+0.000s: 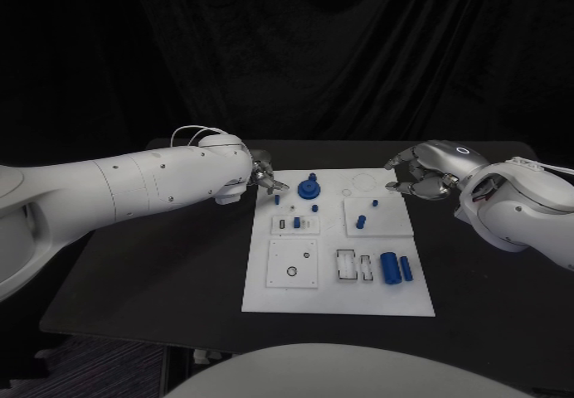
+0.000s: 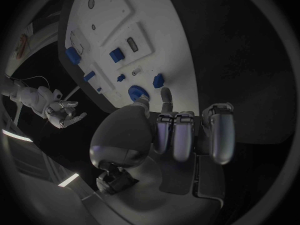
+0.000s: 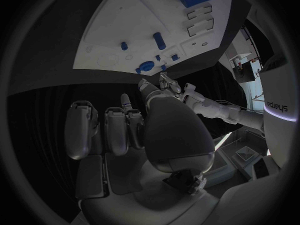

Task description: Assemble the parts on the task board

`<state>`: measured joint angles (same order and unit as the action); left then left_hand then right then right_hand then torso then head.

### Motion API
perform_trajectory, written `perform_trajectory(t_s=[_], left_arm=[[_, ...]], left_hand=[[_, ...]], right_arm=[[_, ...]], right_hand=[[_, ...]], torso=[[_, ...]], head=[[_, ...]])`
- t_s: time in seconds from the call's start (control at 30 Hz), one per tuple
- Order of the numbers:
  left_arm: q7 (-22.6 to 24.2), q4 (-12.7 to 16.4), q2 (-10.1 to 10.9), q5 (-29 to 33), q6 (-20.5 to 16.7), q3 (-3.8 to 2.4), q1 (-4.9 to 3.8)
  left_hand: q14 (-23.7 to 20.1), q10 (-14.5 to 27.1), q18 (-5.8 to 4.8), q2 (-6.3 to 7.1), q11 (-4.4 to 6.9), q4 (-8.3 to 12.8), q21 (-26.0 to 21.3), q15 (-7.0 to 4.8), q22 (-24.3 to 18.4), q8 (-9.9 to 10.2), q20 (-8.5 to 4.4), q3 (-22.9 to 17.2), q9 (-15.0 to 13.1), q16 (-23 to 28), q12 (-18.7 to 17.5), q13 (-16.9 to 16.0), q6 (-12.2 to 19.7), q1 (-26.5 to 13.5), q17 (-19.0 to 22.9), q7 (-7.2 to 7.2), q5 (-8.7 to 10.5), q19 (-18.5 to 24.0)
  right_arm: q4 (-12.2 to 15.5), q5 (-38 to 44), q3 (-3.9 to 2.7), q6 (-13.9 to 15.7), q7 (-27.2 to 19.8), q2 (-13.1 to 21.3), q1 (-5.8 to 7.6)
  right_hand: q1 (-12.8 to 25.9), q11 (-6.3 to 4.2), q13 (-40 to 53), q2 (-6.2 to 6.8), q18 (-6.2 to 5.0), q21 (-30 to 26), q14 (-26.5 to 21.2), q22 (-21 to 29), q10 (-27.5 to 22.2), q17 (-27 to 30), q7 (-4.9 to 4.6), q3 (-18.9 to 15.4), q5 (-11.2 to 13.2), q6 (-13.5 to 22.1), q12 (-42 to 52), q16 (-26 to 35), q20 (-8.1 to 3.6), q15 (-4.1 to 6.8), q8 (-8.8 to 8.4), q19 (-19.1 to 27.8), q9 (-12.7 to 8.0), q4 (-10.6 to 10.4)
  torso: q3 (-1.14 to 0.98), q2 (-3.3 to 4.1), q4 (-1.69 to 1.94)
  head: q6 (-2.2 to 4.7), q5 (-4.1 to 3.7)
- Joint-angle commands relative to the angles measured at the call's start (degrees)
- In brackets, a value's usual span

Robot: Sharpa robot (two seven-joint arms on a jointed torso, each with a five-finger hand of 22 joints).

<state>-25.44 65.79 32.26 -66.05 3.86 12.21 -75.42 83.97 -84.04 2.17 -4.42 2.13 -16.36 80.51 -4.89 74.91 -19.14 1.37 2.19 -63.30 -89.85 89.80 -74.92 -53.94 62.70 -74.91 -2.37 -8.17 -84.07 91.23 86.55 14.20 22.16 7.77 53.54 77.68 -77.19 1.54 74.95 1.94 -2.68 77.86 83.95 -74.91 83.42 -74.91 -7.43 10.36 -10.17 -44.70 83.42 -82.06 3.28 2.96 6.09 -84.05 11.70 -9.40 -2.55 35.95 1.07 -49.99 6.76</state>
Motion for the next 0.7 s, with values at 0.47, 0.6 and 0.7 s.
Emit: perform_trajectory(t_s=[0.47, 0.6, 0.7], left_arm=[[0.77, -0.86, -0.81, 0.51, 1.53, -0.05, 0.48], [0.66, -0.89, -0.9, 0.51, 1.78, -0.05, 0.58], [0.56, -0.93, -0.95, 0.51, 1.97, -0.05, 0.63]], left_hand=[[6.03, -5.96, -0.02, -0.85, -0.78, 0.01, -0.42, 0.57, 12.24, 1.96, 0.59, 0.33, 1.04, -0.15, 0.2, -15.08, 0.12, 1.12, -15.09, -0.34, -1.12, -2.62], [6.03, -5.96, -0.01, -0.88, -0.81, 0.12, -0.48, 0.62, 12.23, 2.48, 0.66, 0.21, 1.32, -0.15, 0.2, -15.08, -0.17, 1.82, -15.09, -0.36, -2.0, -2.58], [6.03, -5.96, -0.01, -0.81, -0.82, 0.22, -0.47, 0.65, 12.23, 3.0, 0.71, 0.1, 1.55, -0.15, 0.2, -15.08, -0.51, 2.62, -15.09, -0.37, -3.04, -2.56]], right_arm=[[0.1, 0.16, -0.03, -0.41, 0.37, -0.1, -0.11], [0.15, 0.16, -0.03, -0.5, 0.38, -0.09, -0.11], [0.17, 0.16, -0.03, -0.54, 0.38, -0.09, -0.11]], right_hand=[[0.01, 0.12, 5.55, -0.32, -0.19, -0.39, 3.5, -11.27, -0.36, -2.59, -0.06, 0.17, -0.34, -0.4, -0.41, 0.39, 0.4, -0.5, -0.26, -1.29, -0.14, -0.19], [0.01, 0.12, 5.55, -0.32, -0.19, -0.39, 3.5, -11.27, -0.36, -2.59, -0.06, 0.17, -0.34, -0.4, -0.41, 0.39, 0.4, -0.5, -0.26, -1.29, -0.14, -0.19], [0.01, 0.12, 5.55, -0.32, -0.19, -0.39, 3.5, -11.27, -0.36, -2.59, -0.06, 0.17, -0.34, -0.4, -0.41, 0.39, 0.4, -0.5, -0.26, -1.29, -0.14, -0.19]], torso=[[-0.02, 0.11, 0.01], [0.02, 0.13, 0.05], [0.04, 0.15, 0.09]], head=[[-0.01, 0.02], [-0.01, 0.0], [-0.01, -0.07]])
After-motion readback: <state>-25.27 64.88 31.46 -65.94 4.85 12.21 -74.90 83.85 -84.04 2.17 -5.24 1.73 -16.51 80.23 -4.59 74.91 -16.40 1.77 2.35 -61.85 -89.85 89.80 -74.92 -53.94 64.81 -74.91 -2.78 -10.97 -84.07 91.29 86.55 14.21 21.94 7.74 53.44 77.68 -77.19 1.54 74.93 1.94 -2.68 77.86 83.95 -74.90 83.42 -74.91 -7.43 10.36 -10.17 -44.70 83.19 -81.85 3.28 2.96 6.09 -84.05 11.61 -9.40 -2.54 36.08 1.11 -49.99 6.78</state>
